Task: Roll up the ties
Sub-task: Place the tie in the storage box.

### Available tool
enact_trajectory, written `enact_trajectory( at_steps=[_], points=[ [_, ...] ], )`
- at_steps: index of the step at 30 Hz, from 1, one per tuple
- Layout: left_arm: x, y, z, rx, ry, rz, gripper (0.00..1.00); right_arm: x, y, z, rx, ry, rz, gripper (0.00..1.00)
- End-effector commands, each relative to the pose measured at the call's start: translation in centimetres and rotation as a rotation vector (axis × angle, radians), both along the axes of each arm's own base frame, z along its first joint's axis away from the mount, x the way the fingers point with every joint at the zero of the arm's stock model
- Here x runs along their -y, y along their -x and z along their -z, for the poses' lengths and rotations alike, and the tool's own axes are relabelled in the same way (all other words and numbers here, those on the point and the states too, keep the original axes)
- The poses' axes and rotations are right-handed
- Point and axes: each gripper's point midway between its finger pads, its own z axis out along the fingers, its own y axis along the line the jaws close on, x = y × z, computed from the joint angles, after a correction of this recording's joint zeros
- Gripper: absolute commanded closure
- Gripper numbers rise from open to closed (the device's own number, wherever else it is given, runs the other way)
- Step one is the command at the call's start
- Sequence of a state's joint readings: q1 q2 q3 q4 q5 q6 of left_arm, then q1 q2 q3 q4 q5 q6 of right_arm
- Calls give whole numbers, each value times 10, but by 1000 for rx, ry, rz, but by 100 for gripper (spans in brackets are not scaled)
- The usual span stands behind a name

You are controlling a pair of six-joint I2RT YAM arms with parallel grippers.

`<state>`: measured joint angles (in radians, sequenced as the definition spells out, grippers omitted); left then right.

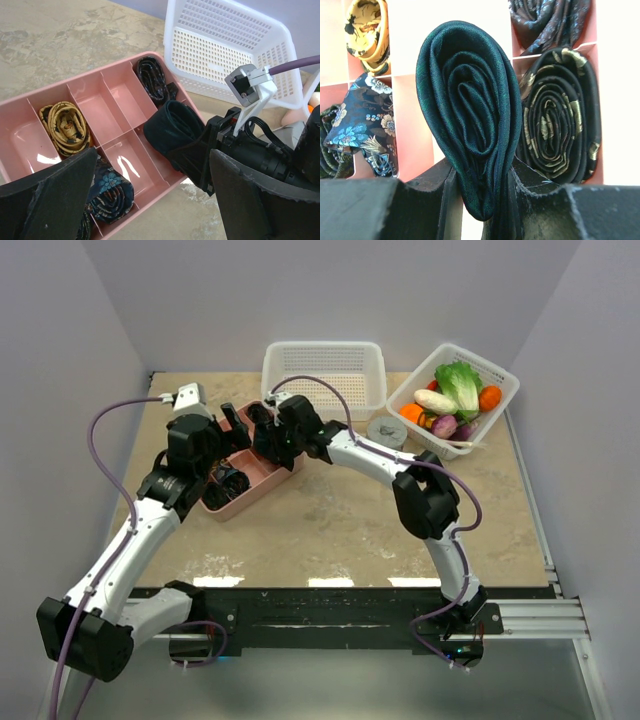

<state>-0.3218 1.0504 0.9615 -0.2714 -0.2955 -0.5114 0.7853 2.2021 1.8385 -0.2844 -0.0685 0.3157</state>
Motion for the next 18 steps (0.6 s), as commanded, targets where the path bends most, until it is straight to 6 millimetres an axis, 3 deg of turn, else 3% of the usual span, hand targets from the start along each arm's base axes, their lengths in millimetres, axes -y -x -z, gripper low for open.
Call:
enact_trajectory(
  at_steps=[1,10,18],
  points=[
    [-3,-5,-4,26,-12,-11,0,-7,4,-16,41,-12,-24,100],
    [-2,-6,4,6,-14,-9,0,-6,-2,10,-3,60,12,100],
    [-4,-7,10,-14,-28,-12,0,-13,-6,14,-24,74,13,100]
  ],
)
